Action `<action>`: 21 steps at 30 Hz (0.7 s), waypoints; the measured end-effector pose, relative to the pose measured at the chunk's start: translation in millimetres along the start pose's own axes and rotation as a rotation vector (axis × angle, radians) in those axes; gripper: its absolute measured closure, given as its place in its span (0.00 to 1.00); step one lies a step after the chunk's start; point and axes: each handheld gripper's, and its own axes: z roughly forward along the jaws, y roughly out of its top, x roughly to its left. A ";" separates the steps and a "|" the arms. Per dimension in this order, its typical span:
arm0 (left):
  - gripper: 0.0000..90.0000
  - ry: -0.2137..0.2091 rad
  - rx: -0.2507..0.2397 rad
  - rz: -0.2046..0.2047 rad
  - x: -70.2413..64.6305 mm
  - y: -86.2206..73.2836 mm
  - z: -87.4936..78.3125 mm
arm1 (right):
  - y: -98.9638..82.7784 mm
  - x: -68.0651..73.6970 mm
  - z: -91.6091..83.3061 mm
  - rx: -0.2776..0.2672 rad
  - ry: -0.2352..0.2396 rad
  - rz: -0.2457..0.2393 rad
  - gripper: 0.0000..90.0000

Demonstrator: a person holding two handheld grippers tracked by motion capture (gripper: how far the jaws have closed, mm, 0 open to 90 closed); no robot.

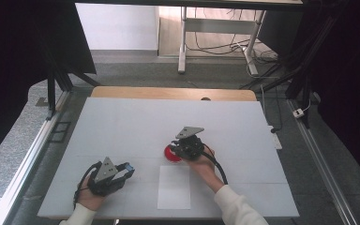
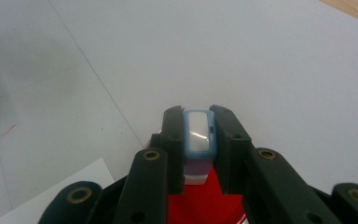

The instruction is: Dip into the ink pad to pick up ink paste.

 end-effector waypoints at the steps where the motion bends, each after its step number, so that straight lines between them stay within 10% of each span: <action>1: 0.72 0.000 0.000 0.000 0.0 0.0 0.0 | 0.1 0.0 0.1 0.000 0.000 -0.001 0.83; 21: 0.72 0.001 0.001 -0.002 -0.3 -0.1 0.1 | 0.0 1.9 3.6 0.026 -0.004 -0.018 0.84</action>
